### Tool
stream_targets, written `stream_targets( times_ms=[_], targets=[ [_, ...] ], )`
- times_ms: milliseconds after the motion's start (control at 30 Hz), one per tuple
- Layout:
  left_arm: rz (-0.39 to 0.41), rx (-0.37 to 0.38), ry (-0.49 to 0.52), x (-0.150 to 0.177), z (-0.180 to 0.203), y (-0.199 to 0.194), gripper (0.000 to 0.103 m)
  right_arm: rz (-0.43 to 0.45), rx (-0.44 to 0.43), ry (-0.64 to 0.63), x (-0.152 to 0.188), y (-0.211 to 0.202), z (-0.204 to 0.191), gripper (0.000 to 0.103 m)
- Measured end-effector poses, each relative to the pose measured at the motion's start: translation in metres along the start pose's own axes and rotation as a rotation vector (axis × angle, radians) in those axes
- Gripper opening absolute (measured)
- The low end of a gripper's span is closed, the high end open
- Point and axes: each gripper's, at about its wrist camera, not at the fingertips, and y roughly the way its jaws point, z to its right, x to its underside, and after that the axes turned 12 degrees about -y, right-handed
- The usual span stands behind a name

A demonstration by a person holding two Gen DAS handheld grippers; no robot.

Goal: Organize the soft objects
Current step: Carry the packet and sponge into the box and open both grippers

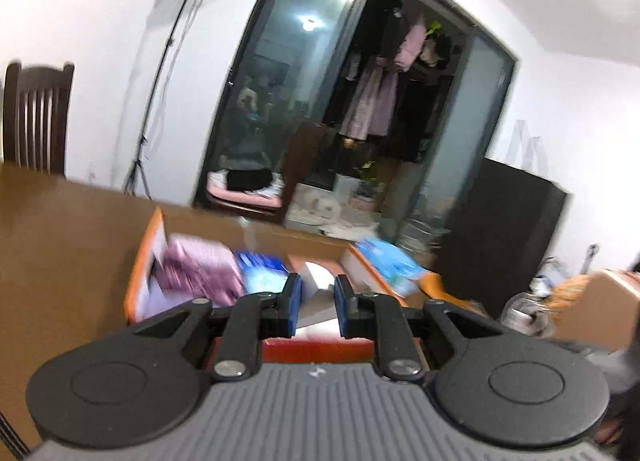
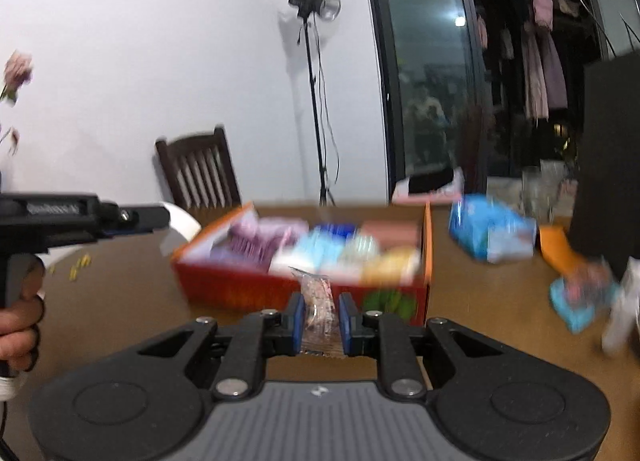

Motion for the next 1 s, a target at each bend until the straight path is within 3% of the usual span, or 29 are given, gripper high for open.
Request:
stream_targets(
  times_ms=[67,167,367,400,467,500,600,633,1000],
  targets=[
    [-0.037,-0.035,0.0,-0.015,-0.006,0.036,0.018,0.002,0.012,-0.004,-0.026,0.028,0.02,0.018],
    [-0.117,-0.094,-0.006,-0.021,-0.018,0.089,0.019,-0.068,0.018,0.003,-0.051,0.085,0.049,0.018],
    [-0.228,-0.152,0.03,-0.008,-0.041,0.149,0.02,-0.22,0.043,-0.048,-0.061,0.185,0.074,0.018],
    [-0.247,-0.158,0.035,-0.006,-0.043,0.154,0.026,-0.24,0.038,-0.054,-0.059,0.198,0.076,0.018],
    [-0.251,-0.17,0.039,-0.003,-0.048,0.159,0.048,-0.272,0.028,-0.074,-0.058,0.218,0.077,0.019],
    [-0.245,-0.166,0.04,-0.003,-0.05,0.159,0.056,-0.276,0.029,-0.071,-0.057,0.225,0.079,0.019],
    [-0.246,-0.155,0.025,-0.005,-0.056,0.16,0.058,-0.284,0.028,-0.048,-0.055,0.234,0.085,0.044],
    [-0.244,-0.152,0.016,-0.007,-0.058,0.16,0.059,-0.275,0.041,-0.039,-0.054,0.233,0.087,0.046],
    [-0.163,-0.156,0.044,-0.034,-0.04,0.123,0.063,-0.24,0.056,-0.054,-0.071,0.207,0.085,0.045]
  ],
)
